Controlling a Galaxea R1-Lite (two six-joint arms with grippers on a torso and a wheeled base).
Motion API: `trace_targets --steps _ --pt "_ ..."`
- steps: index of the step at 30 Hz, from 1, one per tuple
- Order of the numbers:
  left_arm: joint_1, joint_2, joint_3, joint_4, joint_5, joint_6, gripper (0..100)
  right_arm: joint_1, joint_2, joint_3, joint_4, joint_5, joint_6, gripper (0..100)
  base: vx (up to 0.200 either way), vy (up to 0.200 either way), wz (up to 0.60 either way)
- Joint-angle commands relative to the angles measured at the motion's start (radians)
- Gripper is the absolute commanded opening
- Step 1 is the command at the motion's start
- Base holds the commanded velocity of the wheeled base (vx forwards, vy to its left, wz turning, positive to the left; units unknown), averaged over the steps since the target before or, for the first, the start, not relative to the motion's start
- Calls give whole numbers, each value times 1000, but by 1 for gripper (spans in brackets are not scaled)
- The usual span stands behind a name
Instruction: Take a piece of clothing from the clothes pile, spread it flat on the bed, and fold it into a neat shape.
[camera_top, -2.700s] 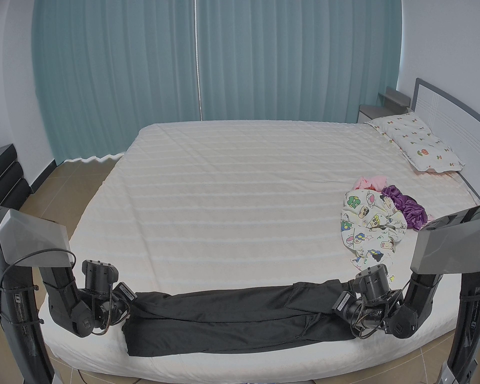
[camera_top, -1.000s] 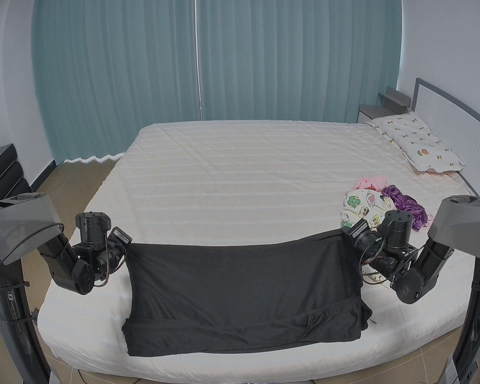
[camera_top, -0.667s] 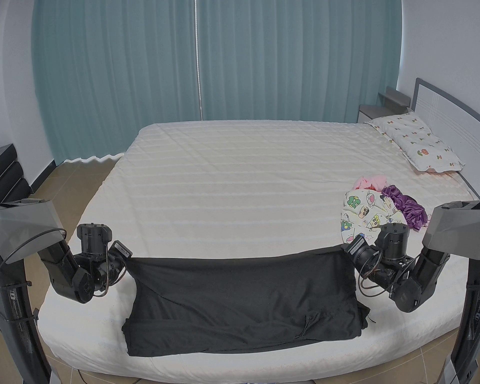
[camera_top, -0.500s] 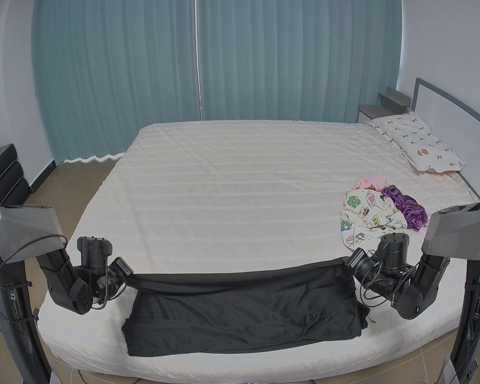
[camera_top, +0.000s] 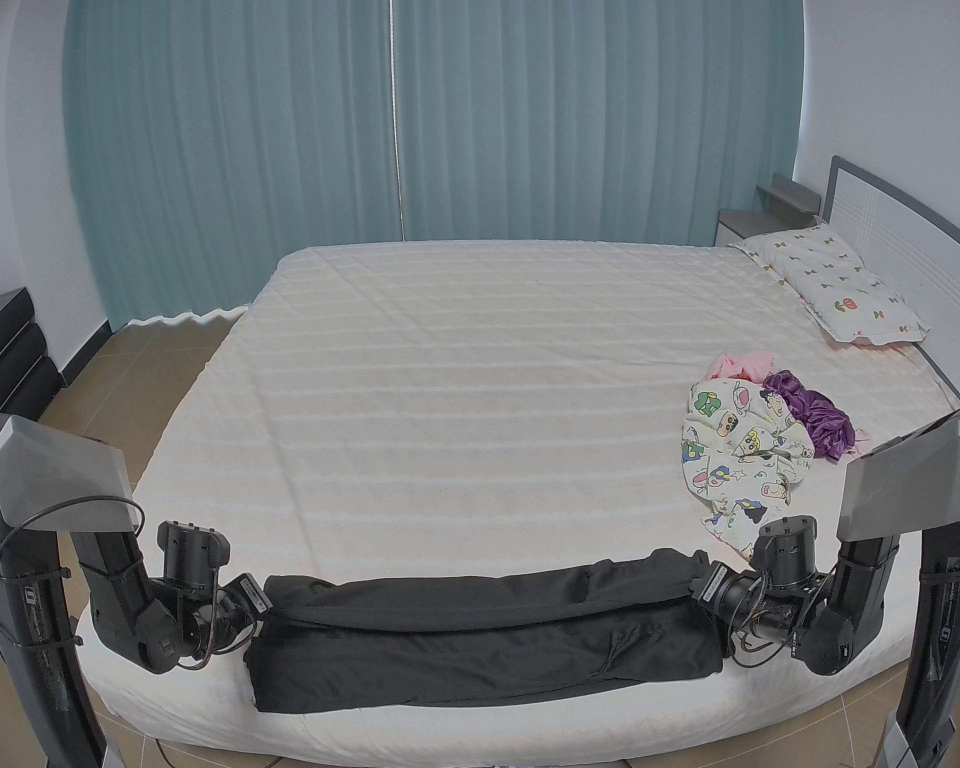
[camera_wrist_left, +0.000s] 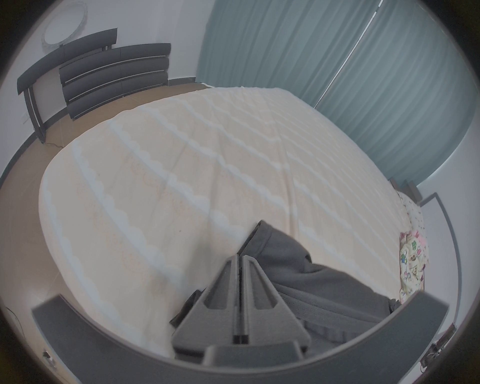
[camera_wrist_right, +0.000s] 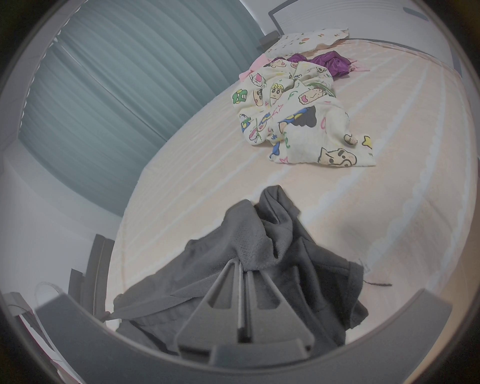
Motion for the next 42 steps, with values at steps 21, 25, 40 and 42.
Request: trace_targets --steps 21,25,40,42 --pt "-45 40 89 -1 11 44 100 3 9 53 -28 2 -23 100 0 0 0" --pt "-19 -29 130 -1 -4 40 100 -23 -46 109 -80 38 -17 100 0 0 0" --pt "-6 -132 263 -18 -260 -40 100 -49 -37 286 -242 149 59 100 -80 0 0" --pt "-5 -132 263 -18 -262 -43 100 -49 -37 286 -242 160 64 100 -200 0 0"
